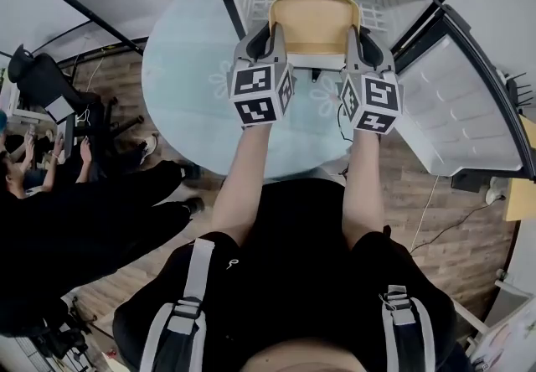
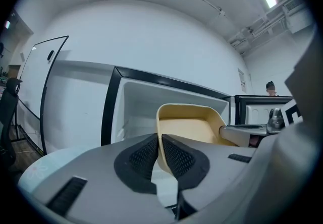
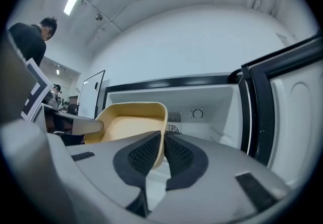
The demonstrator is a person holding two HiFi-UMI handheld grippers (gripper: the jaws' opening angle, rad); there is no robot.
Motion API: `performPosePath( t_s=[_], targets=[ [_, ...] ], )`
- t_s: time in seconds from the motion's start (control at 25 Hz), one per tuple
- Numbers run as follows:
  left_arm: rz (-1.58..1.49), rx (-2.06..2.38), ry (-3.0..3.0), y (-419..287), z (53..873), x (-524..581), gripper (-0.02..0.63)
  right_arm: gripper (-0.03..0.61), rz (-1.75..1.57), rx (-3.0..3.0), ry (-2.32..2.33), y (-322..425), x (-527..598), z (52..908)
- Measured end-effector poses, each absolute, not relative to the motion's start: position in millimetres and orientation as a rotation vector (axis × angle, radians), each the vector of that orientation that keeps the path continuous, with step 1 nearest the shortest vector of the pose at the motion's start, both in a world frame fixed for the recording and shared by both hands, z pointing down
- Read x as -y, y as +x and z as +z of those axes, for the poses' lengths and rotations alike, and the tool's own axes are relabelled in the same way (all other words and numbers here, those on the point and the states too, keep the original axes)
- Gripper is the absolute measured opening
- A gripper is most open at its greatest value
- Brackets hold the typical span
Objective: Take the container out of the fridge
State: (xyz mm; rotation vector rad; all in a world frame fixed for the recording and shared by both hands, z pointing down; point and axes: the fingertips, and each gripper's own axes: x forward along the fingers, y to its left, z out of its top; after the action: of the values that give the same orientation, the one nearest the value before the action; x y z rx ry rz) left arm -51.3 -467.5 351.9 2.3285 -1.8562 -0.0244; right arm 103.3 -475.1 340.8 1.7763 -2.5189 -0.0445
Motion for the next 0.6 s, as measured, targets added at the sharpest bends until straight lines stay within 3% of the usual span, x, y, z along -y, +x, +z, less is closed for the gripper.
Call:
performPosePath(
  t_s=[0.6],
  targets=[
    [-0.045, 1.75, 2.34, -52, 386, 388, 0.025, 0.021, 0.04, 2.421, 1.798, 103, 385, 374]
  ],
)
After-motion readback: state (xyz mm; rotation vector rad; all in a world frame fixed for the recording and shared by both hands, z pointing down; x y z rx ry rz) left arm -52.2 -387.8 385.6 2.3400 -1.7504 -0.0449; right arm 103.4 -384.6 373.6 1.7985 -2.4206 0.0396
